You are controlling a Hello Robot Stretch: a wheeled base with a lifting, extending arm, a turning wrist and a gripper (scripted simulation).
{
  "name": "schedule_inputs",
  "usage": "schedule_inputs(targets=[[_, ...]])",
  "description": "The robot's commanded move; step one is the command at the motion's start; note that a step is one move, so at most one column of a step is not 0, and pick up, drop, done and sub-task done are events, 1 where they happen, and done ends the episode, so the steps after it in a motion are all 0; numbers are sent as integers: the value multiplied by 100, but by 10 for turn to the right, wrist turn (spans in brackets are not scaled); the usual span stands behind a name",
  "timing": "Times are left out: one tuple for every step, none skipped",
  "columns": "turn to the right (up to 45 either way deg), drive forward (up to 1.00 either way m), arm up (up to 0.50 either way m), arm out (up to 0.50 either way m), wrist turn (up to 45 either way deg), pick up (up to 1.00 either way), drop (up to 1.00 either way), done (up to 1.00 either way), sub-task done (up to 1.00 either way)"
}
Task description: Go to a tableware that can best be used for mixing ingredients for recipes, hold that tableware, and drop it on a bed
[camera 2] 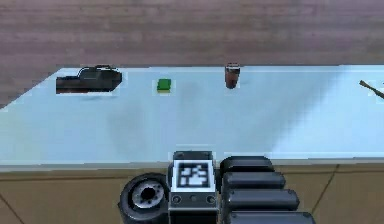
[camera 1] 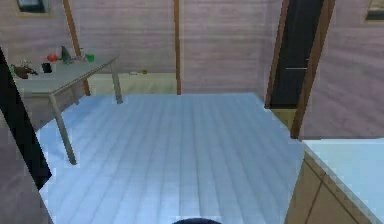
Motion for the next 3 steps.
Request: schedule_inputs(targets=[[180, 0, 0, 0, 0, 0, 0, 0, 0], [0, 80, 0, 0, 0, 0, 0, 0, 0], [30, 0, 0, 0, 0, 0, 0, 0, 0]])
